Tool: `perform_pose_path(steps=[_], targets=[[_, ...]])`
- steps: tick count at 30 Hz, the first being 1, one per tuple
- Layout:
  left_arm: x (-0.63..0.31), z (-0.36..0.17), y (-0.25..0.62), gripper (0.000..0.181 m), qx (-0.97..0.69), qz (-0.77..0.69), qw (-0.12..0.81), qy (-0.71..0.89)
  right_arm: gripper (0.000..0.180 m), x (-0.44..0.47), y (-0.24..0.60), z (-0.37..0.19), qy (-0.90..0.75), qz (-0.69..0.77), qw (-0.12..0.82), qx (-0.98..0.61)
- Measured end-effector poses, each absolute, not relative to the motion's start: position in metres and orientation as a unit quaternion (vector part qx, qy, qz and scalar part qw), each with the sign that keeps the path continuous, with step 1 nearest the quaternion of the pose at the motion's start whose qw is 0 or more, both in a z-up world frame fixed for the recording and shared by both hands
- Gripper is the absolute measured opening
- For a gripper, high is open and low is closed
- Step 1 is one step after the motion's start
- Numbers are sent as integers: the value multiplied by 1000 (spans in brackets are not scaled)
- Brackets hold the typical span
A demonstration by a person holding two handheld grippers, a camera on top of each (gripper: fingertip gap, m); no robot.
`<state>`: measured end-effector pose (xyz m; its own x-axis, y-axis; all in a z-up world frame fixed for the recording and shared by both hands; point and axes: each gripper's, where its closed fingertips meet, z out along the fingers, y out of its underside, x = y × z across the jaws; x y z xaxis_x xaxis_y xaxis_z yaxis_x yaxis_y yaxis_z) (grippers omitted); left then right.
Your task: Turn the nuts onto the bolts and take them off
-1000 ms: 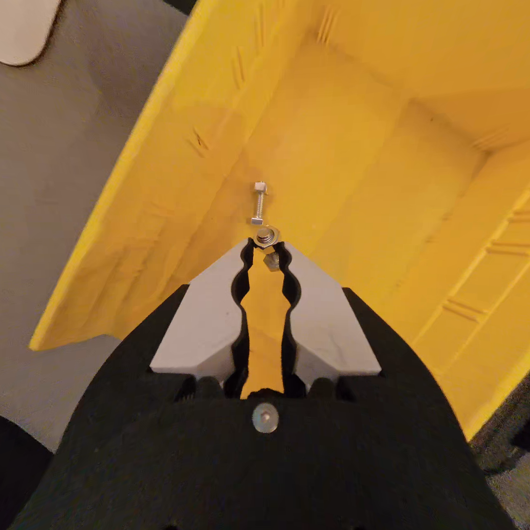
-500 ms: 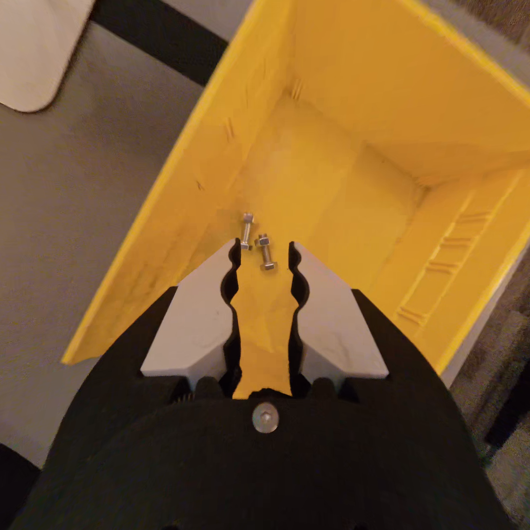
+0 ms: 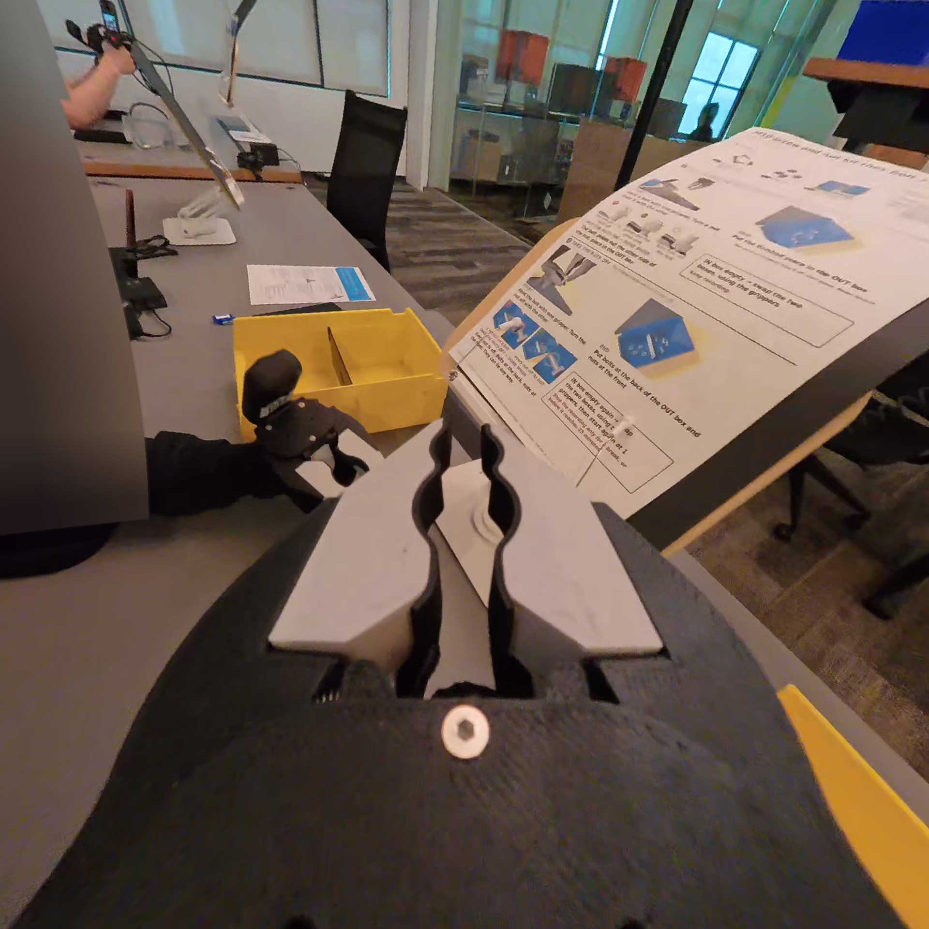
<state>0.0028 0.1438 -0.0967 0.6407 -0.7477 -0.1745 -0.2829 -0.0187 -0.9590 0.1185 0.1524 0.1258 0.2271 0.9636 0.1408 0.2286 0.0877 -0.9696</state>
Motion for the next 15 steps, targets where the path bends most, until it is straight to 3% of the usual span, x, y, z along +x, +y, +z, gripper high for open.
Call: perform_pose_path(steps=[6, 9, 15], targets=[[-15, -16, 136, 25, -667, -194, 639, 329, 9, 122, 157, 126, -514, 340, 537, -577], [-50, 17, 138, 24, -688, -120, 648, 305, 10, 126, 159, 126, -512, 342, 535, -579], [-215, 8, 161, 12, -839, 32, 515, 171, 10, 128, 165, 121, -513, 326, 537, -585]])
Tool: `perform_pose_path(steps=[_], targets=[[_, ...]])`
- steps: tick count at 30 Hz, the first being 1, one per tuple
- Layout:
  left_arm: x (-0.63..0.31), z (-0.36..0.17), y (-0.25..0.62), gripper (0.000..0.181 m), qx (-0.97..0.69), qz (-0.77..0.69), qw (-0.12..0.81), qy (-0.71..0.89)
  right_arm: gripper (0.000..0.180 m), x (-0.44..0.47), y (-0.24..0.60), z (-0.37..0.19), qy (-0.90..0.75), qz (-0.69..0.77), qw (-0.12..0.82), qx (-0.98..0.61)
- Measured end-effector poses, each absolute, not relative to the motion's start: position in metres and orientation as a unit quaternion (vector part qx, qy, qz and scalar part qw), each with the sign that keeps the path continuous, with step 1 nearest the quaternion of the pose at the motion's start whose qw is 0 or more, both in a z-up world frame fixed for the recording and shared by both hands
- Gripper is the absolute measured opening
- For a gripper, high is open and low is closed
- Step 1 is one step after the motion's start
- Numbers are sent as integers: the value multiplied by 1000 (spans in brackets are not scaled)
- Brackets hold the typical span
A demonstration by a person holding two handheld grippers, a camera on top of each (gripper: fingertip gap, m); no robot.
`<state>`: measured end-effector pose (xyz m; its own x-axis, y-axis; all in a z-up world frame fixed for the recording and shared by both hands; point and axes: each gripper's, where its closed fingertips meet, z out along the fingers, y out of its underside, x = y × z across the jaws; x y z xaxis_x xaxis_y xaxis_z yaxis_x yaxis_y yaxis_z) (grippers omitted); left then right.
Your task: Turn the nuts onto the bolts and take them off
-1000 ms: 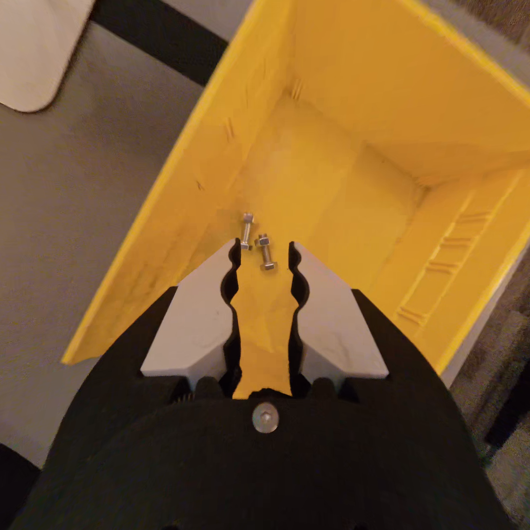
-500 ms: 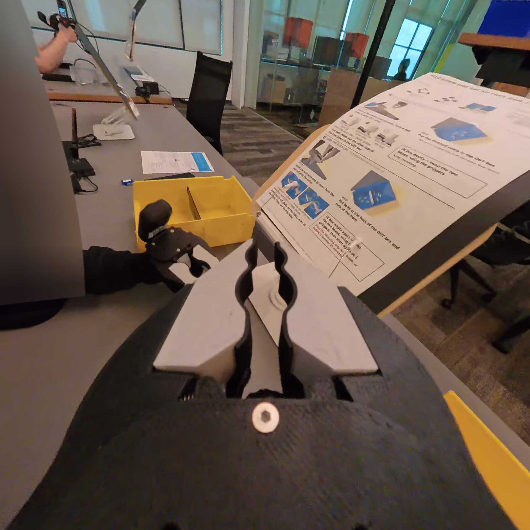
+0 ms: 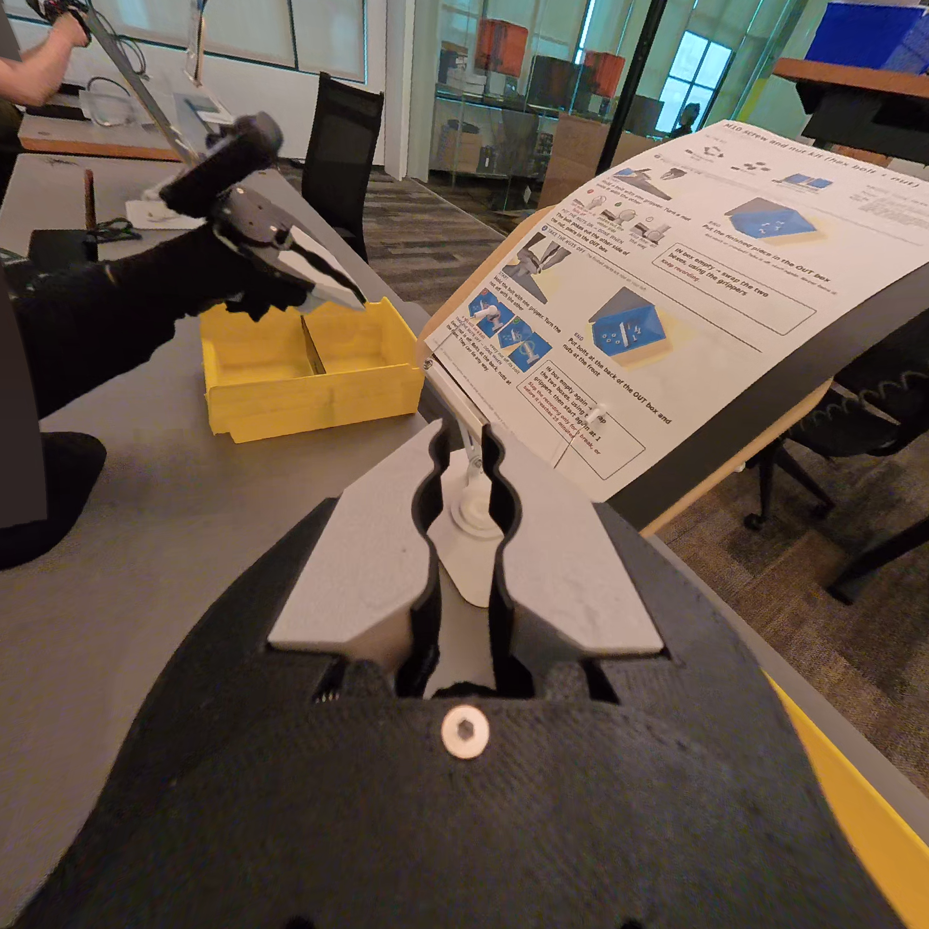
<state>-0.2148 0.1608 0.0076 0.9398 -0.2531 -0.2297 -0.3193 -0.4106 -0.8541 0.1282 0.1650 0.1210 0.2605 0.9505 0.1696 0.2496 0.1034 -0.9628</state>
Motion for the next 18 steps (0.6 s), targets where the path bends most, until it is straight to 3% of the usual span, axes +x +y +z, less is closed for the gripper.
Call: perform_pose_path(steps=[6, 12, 15, 18], targets=[[-317, -97, 168, 20, -955, 0, 287, 72, 11, 118, 174, 107, -522, 319, 522, -595], [-349, -153, 172, 32, -988, 14, 143, 51, 11, 112, 176, 104, -530, 309, 518, -596], [-355, -165, 176, 18, -993, 8, 107, 41, 11, 111, 174, 103, -537, 299, 518, -594], [-357, -173, 179, 20, -996, 9, 78, 35, 11, 112, 173, 105, -540, 291, 523, -592]])
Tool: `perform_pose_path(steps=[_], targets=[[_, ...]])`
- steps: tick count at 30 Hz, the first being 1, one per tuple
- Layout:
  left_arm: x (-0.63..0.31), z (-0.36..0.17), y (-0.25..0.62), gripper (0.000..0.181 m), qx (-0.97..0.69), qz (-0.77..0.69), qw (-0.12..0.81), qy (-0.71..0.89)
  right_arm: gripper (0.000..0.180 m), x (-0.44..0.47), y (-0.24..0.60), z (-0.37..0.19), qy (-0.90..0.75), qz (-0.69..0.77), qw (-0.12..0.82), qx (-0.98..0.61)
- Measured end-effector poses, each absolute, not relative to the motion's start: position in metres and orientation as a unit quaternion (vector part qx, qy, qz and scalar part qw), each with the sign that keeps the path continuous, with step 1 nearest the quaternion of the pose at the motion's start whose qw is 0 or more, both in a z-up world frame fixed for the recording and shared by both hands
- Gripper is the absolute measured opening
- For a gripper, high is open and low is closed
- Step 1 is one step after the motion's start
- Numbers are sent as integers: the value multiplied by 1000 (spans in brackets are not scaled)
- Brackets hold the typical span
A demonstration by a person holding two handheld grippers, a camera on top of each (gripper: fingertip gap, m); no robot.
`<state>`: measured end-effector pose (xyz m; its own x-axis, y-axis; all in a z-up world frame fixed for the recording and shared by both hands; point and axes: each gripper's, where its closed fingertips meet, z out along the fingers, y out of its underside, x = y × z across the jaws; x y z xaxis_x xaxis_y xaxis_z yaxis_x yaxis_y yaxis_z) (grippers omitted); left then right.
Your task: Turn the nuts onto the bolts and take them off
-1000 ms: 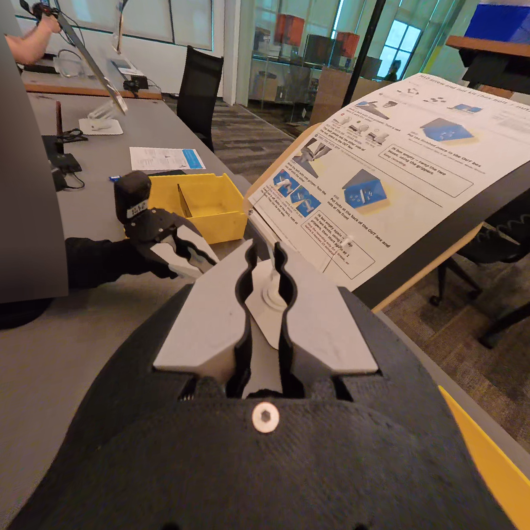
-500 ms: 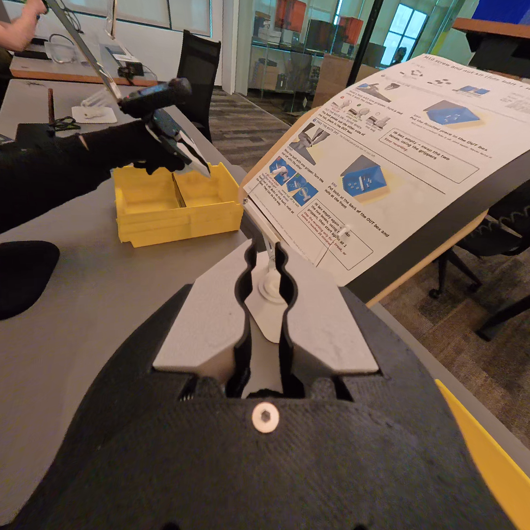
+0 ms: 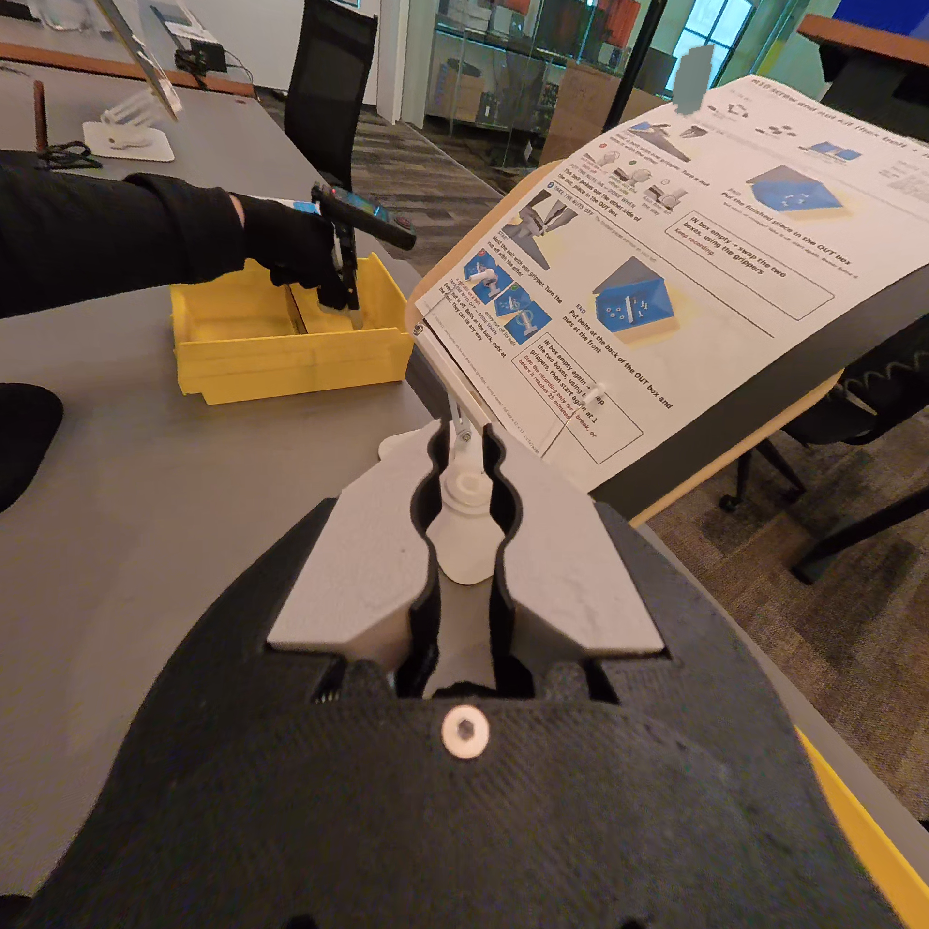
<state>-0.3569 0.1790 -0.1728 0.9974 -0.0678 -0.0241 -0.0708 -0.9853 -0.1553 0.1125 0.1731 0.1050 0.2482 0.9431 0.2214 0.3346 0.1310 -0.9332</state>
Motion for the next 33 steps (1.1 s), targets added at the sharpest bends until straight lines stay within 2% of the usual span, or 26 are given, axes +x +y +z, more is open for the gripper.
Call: perform_pose_path(steps=[4, 6, 7, 12, 15, 18, 23, 26, 33], targets=[[-361, -190, 171, 22, -999, 16, 29, 26, 11, 115, 173, 107, -536, 295, 528, -589], [-355, -192, 176, 19, -999, -8, 43, 18, 11, 116, 173, 108, -535, 296, 529, -589], [-354, -192, 178, 8, -999, -15, 50, 15, 11, 116, 174, 108, -534, 296, 530, -589], [-360, -186, 180, 8, -996, 19, 72, 43, 11, 115, 174, 106, -536, 298, 526, -589], [-357, -162, 187, 8, -989, 31, 131, 54, 12, 110, 173, 102, -539, 304, 519, -589], [-338, -118, 195, 8, -970, 38, 230, 74, 15, 100, 169, 98, -547, 313, 509, -586], [-254, -28, 192, 8, -886, 55, 431, 162, 20, 70, 155, 87, -563, 354, 480, -572], [-191, 12, 181, 8, -833, 47, 511, 205, 22, 49, 146, 78, -572, 373, 463, -565], [-44, 47, 166, 7, -710, 27, 610, 352, 32, 13, 142, 60, -566, 393, 460, -559]])
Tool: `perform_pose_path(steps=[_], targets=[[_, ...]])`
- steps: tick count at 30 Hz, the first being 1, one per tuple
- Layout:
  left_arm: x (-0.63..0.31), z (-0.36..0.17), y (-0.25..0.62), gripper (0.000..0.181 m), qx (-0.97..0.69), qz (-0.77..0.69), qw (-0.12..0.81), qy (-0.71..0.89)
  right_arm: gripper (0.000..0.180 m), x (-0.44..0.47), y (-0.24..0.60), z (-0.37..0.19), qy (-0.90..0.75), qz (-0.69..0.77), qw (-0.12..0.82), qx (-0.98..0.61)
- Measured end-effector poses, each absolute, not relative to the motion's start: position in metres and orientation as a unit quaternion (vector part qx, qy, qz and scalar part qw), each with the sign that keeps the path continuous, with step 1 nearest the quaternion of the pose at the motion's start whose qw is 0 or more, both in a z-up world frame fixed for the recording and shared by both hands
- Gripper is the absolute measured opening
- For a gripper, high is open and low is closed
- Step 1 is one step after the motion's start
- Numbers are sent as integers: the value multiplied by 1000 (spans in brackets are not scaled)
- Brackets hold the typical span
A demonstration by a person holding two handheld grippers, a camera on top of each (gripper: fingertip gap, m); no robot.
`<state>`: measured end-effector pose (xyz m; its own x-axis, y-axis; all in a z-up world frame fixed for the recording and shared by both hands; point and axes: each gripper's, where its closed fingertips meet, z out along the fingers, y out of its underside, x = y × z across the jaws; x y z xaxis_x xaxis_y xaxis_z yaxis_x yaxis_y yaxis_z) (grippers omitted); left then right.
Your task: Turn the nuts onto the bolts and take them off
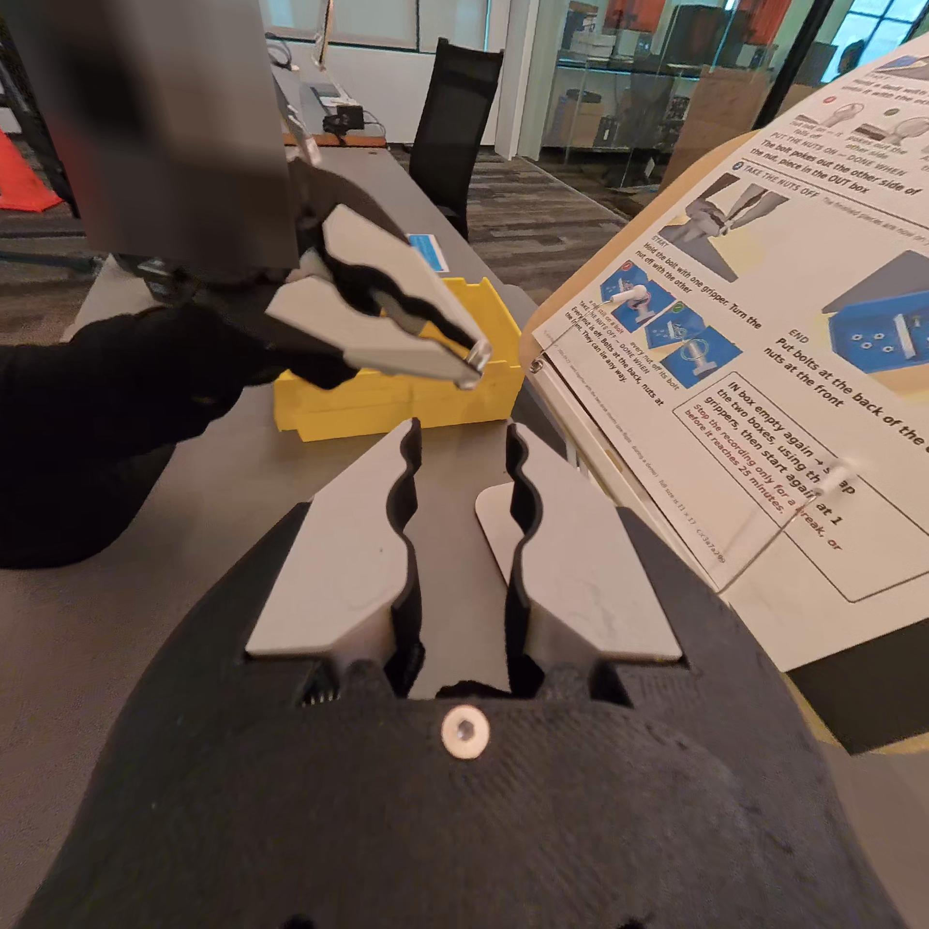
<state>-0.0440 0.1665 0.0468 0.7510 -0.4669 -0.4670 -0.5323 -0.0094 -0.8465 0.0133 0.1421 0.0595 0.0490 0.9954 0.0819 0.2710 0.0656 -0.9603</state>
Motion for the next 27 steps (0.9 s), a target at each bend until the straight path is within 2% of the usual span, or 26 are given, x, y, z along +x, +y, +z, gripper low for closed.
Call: perform_pose_path(steps=[5, 17, 22, 27], targets=[[8, 49, 160, 7, -645, 43, 648, 403, 29, 9, 152, 48, -549, 411, 455, -568], [20, 21, 162, 7, -618, 112, 634, 450, 20, 5, 145, 36, -539, 481, 397, -567], [22, 20, 160, 8, -614, 109, 635, 456, 0, 8, 140, 39, -545, 488, 393, -557], [24, 23, 159, 7, -609, 114, 640, 455, 0, 10, 142, 40, -545, 485, 398, -556]])
